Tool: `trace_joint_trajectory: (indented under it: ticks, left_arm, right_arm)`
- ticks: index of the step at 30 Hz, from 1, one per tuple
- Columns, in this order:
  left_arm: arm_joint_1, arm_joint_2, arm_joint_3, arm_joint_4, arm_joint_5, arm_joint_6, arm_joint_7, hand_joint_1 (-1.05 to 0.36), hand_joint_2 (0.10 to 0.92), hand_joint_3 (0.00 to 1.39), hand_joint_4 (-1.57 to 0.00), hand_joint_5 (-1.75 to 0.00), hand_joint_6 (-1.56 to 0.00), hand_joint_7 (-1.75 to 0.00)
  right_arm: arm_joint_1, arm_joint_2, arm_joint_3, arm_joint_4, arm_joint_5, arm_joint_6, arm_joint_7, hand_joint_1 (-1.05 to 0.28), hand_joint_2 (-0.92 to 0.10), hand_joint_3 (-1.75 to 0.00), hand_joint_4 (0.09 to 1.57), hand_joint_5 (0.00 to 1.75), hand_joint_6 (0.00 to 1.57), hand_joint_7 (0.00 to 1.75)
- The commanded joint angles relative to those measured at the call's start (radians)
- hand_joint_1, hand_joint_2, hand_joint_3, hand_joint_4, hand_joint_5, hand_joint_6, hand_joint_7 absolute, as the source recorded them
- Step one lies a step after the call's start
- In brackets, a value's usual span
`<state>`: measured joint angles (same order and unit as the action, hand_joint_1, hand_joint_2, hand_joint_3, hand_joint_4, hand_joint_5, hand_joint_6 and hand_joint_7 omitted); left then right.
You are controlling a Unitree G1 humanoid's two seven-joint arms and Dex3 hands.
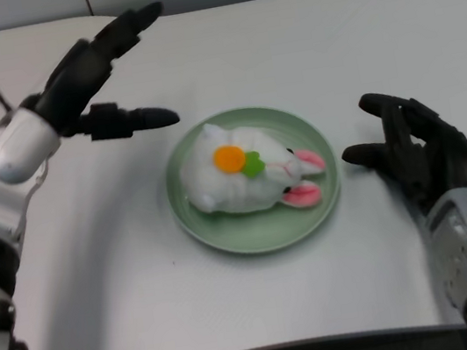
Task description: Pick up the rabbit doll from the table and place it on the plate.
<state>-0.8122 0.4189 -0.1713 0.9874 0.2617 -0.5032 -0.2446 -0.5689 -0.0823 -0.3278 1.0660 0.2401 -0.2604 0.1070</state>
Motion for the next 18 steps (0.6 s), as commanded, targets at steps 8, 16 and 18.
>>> trace_joint_trajectory:
  ticks: [8, 16, 18]
  left_arm:
    - [0.351, -0.024, 0.200, -0.289, -0.245, 0.091, -0.014, -0.61, 0.921, 0.17, -0.06, -0.75, -0.25, -0.07]
    - [0.584, -0.105, 0.297, -0.535, -0.437, 0.333, -0.050, -0.54, 0.921, 0.24, -0.23, -0.81, -0.40, -0.09]
    - [0.619, -0.140, 0.328, -0.577, -0.528, 0.402, -0.093, -0.50, 0.921, 0.30, -0.19, -1.02, -0.47, -0.10]
  right_arm:
    - [0.007, 0.011, -0.003, -0.010, 0.009, 0.006, 0.004, -0.38, -0.92, -0.40, 0.67, 1.19, 0.65, 0.77]
    - [0.003, 0.009, 0.002, -0.006, 0.001, 0.005, -0.008, -0.38, -0.92, -0.40, 0.68, 1.18, 0.64, 0.77]
    - [-0.001, 0.008, -0.003, -0.001, 0.007, 0.009, -0.004, -0.38, -0.92, -0.39, 0.67, 1.18, 0.64, 0.76]
